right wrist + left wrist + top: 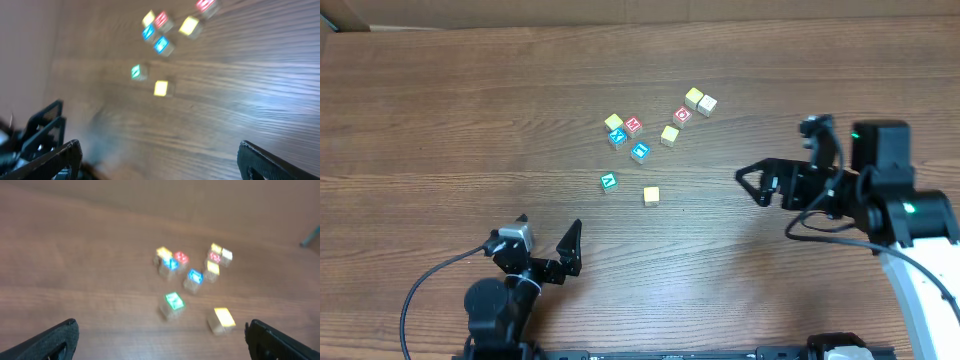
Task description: Flip 5 blocks
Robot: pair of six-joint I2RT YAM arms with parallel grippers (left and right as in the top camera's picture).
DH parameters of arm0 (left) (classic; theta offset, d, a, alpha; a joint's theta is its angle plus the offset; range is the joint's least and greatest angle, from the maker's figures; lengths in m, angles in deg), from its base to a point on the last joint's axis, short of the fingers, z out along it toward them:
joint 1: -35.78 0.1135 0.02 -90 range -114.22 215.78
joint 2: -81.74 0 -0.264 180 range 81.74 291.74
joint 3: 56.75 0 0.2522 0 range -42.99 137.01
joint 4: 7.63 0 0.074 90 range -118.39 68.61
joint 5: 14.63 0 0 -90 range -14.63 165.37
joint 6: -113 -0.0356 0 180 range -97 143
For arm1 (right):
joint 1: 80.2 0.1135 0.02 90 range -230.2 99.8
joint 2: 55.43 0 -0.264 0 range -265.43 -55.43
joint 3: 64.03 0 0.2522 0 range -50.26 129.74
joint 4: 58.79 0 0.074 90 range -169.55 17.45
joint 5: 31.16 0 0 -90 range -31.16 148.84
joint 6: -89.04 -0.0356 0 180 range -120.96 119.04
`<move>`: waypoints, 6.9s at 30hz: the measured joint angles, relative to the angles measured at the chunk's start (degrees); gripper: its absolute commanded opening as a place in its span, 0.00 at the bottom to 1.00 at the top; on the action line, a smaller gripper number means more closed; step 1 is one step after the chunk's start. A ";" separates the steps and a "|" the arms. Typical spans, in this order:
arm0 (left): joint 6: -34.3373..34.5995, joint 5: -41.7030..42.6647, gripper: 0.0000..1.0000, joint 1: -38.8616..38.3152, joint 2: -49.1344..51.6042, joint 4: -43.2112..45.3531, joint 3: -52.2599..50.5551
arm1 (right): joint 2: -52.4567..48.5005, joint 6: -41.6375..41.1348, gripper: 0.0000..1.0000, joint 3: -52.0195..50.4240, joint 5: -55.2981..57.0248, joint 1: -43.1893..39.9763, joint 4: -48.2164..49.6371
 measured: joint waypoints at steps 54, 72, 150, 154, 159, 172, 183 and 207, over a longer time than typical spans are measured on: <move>22.10 -13.97 0.63 -20.61 94.01 -32.09 59.49 | -15.52 -22.82 1.00 0.48 24.22 18.88 -5.99; 28.89 -14.34 0.38 -20.61 97.79 -23.08 59.58 | -15.52 -22.80 1.00 0.48 24.41 18.88 -6.03; 41.46 -10.58 0.52 -48.68 86.20 -28.11 42.93 | -15.52 -21.31 1.00 0.48 24.83 18.88 -8.35; 41.46 -11.10 0.64 -48.68 85.96 -28.09 42.86 | -15.52 -21.29 1.00 0.46 24.83 18.88 -8.13; 41.00 -12.55 0.80 -48.41 82.14 -28.22 42.84 | -15.52 -21.27 1.00 0.46 24.85 18.88 -7.50; 31.74 -14.10 0.82 -30.84 75.10 -35.74 48.30 | -17.07 -18.88 1.00 0.48 24.87 18.88 -0.02; 22.29 -10.58 0.84 -14.05 75.08 -36.13 53.44 | -29.27 -18.21 1.00 0.46 25.24 25.24 11.76; 16.44 -7.98 0.85 -11.54 75.21 -35.26 53.48 | -37.38 -28.44 0.92 1.16 38.56 36.00 23.41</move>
